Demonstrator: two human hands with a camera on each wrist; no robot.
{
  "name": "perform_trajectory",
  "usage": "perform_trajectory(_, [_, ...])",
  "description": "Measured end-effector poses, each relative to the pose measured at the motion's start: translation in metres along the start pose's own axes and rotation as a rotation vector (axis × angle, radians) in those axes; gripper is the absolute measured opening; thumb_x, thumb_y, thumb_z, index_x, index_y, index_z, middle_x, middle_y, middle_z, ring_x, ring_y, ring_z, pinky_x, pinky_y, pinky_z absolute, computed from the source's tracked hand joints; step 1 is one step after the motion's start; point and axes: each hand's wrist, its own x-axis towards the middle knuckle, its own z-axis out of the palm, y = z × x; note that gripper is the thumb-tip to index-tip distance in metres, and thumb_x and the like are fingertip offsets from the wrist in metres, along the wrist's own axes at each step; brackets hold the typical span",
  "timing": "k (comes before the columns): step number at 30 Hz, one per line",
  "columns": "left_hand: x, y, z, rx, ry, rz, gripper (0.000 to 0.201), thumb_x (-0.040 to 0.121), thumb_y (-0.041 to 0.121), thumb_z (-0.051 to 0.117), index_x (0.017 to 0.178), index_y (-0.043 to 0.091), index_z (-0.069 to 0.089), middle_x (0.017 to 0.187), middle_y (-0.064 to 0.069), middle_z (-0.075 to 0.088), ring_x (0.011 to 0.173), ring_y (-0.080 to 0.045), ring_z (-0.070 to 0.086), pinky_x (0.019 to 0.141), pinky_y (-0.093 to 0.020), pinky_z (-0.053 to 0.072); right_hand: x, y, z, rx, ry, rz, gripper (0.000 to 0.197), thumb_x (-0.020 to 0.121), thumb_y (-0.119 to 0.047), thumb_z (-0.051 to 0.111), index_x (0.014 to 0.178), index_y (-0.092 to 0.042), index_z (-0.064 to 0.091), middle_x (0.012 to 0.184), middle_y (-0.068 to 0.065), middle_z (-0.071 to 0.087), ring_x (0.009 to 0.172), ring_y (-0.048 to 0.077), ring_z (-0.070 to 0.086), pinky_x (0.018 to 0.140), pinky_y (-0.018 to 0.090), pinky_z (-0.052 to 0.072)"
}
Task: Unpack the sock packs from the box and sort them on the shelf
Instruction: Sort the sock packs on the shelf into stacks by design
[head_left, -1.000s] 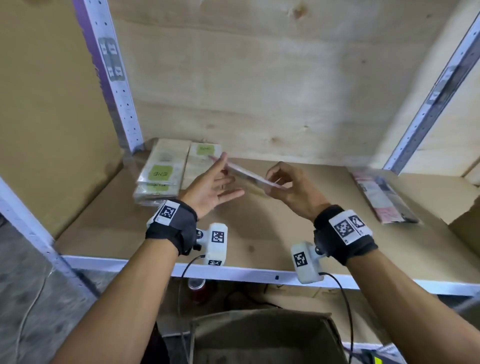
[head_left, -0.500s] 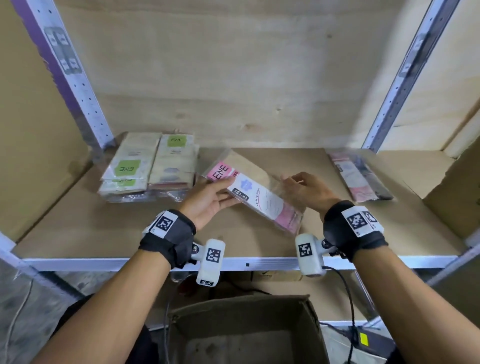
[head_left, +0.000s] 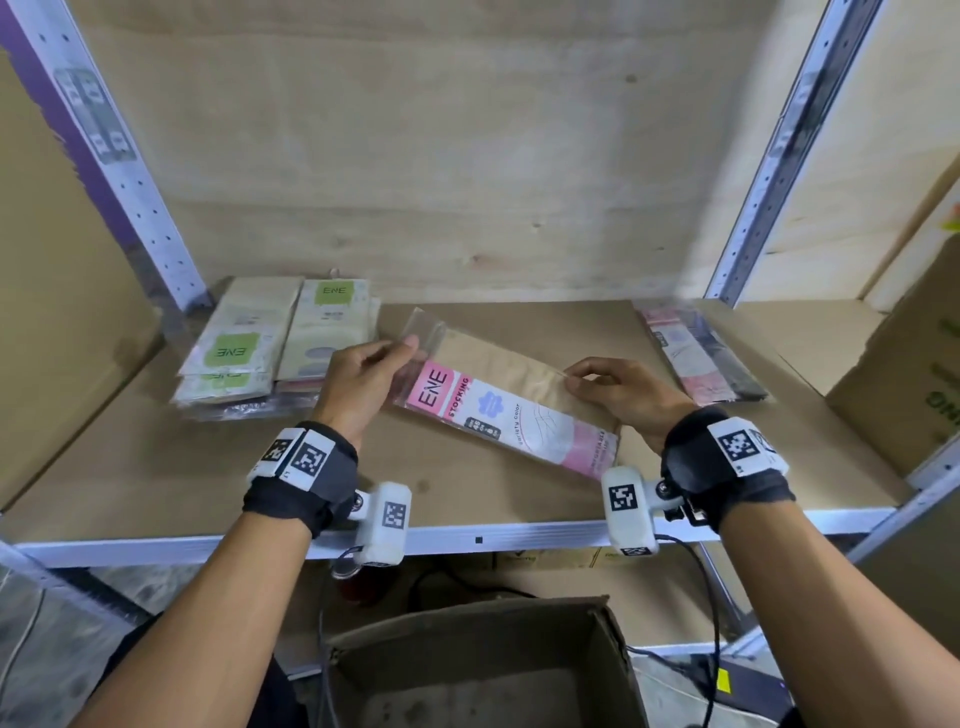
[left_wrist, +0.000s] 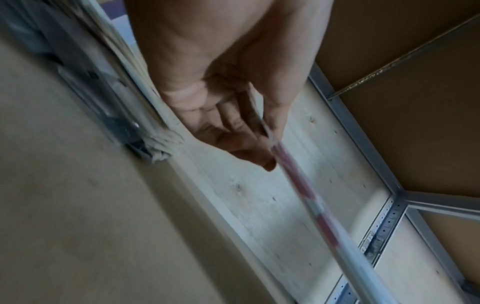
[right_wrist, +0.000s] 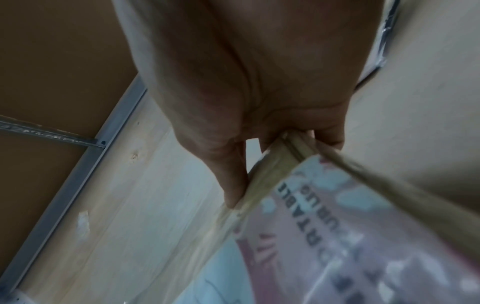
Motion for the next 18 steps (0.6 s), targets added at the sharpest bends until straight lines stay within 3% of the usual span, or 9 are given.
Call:
perform_trajectory(3, [0.001, -0.001, -0.006, 0.036, -0.032, 0.012, 0.016, 0.093, 0.026, 0.064, 0.083, 0.023, 0.077, 0.064, 0.007, 0.069, 0.048, -0.005, 0.057, 0.042, -0.015, 0.041, -0.003, -0.001, 0.001, 0.011, -0.020, -0.038, 0.008, 0.096, -0.016, 0.062, 0.095, -0.012, 0.069, 0.092, 0.016, 0.063, 0.083, 0.025, 0.058, 0.067, 0.027, 0.046])
perform_trajectory(5, [0.002, 0.001, -0.005, 0.102, 0.003, 0.018, 0.023, 0.095, 0.029, 0.057, 0.081, 0.014, 0.068, 0.055, 0.010, 0.062, 0.044, -0.003, 0.057, 0.039, -0.014, 0.036, -0.004, -0.001, 0.005, 0.007, -0.031, -0.068, 0.010, 0.096, -0.016, 0.062, 0.098, -0.009, 0.069, 0.093, 0.018, 0.062, 0.084, 0.025, 0.056, 0.070, 0.030, 0.045])
perform_trajectory(7, [0.001, 0.004, -0.002, 0.186, 0.060, 0.043, 0.037, 0.098, 0.044, 0.050, 0.075, 0.018, 0.062, 0.051, 0.014, 0.060, 0.047, -0.001, 0.062, 0.043, -0.016, 0.040, -0.003, 0.000, 0.007, 0.015, -0.038, -0.075, 0.014, 0.096, -0.016, 0.062, 0.102, -0.005, 0.068, 0.095, 0.020, 0.061, 0.086, 0.025, 0.055, 0.074, 0.036, 0.043])
perform_trajectory(9, [-0.001, 0.008, -0.001, 0.216, 0.076, 0.065, 0.046, 0.098, 0.056, 0.047, 0.067, 0.023, 0.055, 0.049, 0.013, 0.059, 0.050, -0.002, 0.061, 0.054, -0.023, 0.043, -0.001, 0.001, 0.008, 0.038, -0.047, -0.074, 0.019, 0.097, -0.016, 0.061, 0.106, -0.001, 0.067, 0.098, 0.021, 0.062, 0.087, 0.026, 0.056, 0.074, 0.034, 0.045])
perform_trajectory(11, [-0.004, 0.010, 0.001, 0.027, 0.036, -0.002, 0.045, 0.098, 0.055, 0.050, 0.071, 0.019, 0.056, 0.055, 0.009, 0.061, 0.055, -0.007, 0.065, 0.060, -0.027, 0.048, -0.001, 0.003, 0.009, 0.078, -0.059, -0.075, 0.020, 0.097, -0.015, 0.061, 0.107, 0.001, 0.065, 0.099, 0.021, 0.064, 0.088, 0.026, 0.059, 0.070, 0.027, 0.047])
perform_trajectory(13, [-0.008, 0.015, 0.002, -0.260, -0.051, -0.149, 0.041, 0.098, 0.050, 0.054, 0.092, 0.012, 0.066, 0.072, -0.002, 0.070, 0.066, -0.016, 0.071, 0.062, -0.030, 0.055, -0.001, 0.004, 0.012, 0.120, -0.077, -0.088, 0.020, 0.097, -0.014, 0.060, 0.108, 0.002, 0.065, 0.098, 0.018, 0.066, 0.087, 0.025, 0.061, 0.069, 0.024, 0.048])
perform_trajectory(15, [-0.010, 0.017, 0.002, -0.437, -0.153, -0.230, 0.039, 0.099, 0.046, 0.055, 0.106, 0.011, 0.071, 0.080, -0.008, 0.071, 0.066, -0.021, 0.070, 0.068, -0.034, 0.053, 0.000, 0.006, 0.015, 0.150, -0.099, -0.099, 0.020, 0.097, -0.015, 0.060, 0.107, 0.001, 0.065, 0.096, 0.016, 0.067, 0.086, 0.023, 0.063, 0.070, 0.025, 0.048])
perform_trajectory(18, [-0.007, 0.016, 0.000, -0.444, -0.182, -0.212, 0.034, 0.099, 0.045, 0.057, 0.097, 0.014, 0.071, 0.078, -0.008, 0.065, 0.067, -0.022, 0.064, 0.071, -0.034, 0.047, 0.003, 0.006, 0.016, 0.162, -0.105, -0.106, 0.019, 0.097, -0.016, 0.060, 0.107, 0.000, 0.065, 0.097, 0.017, 0.067, 0.087, 0.025, 0.062, 0.073, 0.028, 0.048])
